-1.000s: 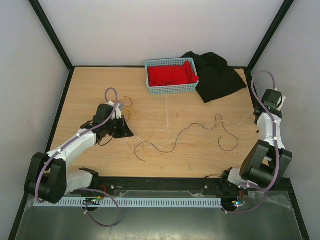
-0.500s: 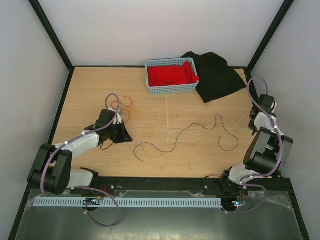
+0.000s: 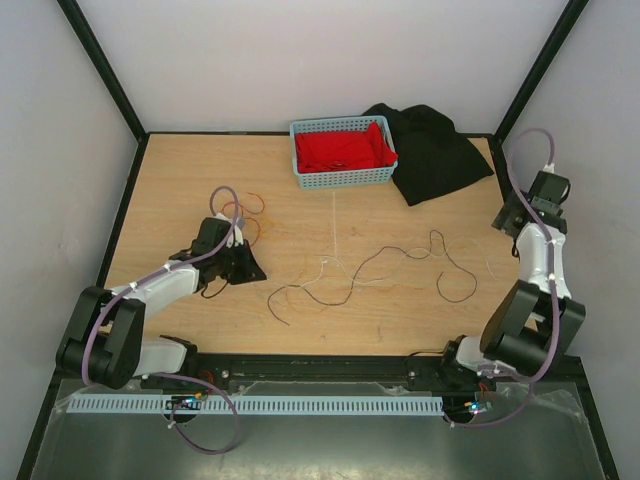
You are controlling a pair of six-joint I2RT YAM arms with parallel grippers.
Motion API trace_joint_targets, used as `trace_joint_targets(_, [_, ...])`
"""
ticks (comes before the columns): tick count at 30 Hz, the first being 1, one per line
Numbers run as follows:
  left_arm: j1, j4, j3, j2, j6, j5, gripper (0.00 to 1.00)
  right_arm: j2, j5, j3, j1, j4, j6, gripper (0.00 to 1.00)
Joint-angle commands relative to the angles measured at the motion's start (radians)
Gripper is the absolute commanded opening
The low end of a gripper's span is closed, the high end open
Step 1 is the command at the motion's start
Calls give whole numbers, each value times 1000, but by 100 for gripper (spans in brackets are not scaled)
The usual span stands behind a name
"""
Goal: Zip-tie the wires
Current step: Straighten the cable at the center of the board.
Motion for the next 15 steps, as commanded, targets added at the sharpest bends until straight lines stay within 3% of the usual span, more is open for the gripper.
trace_joint_targets(1, [2,24,-1,13,9,-10,11,-118,-245,55,63,-10,66,77])
trace_joint_targets(4, [2,22,4,17,17,-20,15,-162,-267,65,173,2,83,83])
trace_joint_targets(7, [14,21,0,5,18,-27,30,-194,-307,51,271,26,106,86])
trace_joint_targets(15, [104,-80,54,-113,59,-41,53,-282,-382,-58,496,136,168,90])
